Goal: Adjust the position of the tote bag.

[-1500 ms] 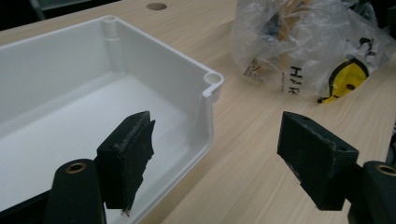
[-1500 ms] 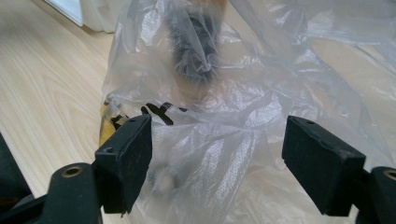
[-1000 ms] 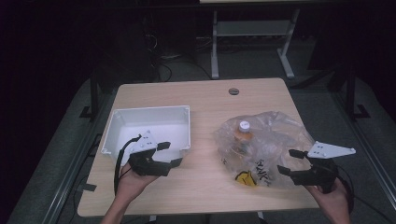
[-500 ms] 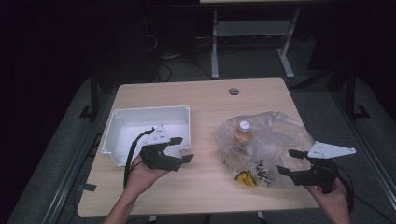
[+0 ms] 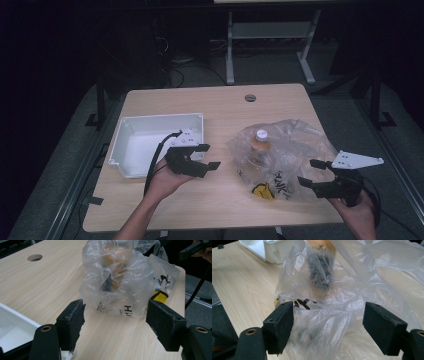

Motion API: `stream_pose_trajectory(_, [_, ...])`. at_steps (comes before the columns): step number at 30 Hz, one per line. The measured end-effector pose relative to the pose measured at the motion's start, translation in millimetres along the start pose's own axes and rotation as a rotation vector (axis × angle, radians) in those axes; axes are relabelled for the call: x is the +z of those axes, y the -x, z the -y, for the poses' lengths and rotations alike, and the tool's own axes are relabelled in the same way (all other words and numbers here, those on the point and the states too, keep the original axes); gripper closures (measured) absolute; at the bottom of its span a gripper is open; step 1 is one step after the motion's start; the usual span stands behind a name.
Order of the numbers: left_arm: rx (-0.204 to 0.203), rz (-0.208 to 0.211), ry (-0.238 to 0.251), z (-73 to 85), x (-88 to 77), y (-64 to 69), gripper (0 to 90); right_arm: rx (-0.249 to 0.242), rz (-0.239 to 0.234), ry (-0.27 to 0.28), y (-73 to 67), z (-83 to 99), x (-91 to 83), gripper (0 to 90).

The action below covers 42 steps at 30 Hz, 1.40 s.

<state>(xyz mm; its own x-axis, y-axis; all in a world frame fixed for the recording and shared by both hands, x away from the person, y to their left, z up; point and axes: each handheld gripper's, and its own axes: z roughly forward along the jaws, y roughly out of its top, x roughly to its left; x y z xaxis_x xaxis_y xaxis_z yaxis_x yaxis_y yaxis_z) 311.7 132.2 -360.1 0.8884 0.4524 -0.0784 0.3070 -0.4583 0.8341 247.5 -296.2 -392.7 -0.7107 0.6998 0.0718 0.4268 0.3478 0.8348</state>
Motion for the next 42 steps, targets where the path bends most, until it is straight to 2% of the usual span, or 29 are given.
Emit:
stream_pose_trajectory(6, [0.020,0.017,-0.011,-7.6,8.8,0.6,30.2,-0.002,-0.001,0.002,0.7,-0.6,-0.7,24.0])
stream_pose_trajectory(17, [0.026,0.048,-0.019,-19.2,24.2,-1.1,31.0,0.000,-0.007,0.002,1.3,-0.8,-0.9,24.0])
stream_pose_trajectory(26, [0.035,0.070,-0.016,-37.1,40.8,-3.5,32.3,-0.003,-0.011,0.003,1.5,-1.2,-1.5,24.6])
stream_pose_trajectory(32, [0.044,0.088,-0.032,-52.1,61.2,-3.7,32.8,-0.007,-0.011,0.004,1.4,-0.9,-2.7,25.2])
stream_pose_trajectory(42, [0.039,0.100,-0.054,-59.1,84.6,-6.4,35.8,-0.009,-0.011,0.013,2.3,-0.8,-5.5,25.8])
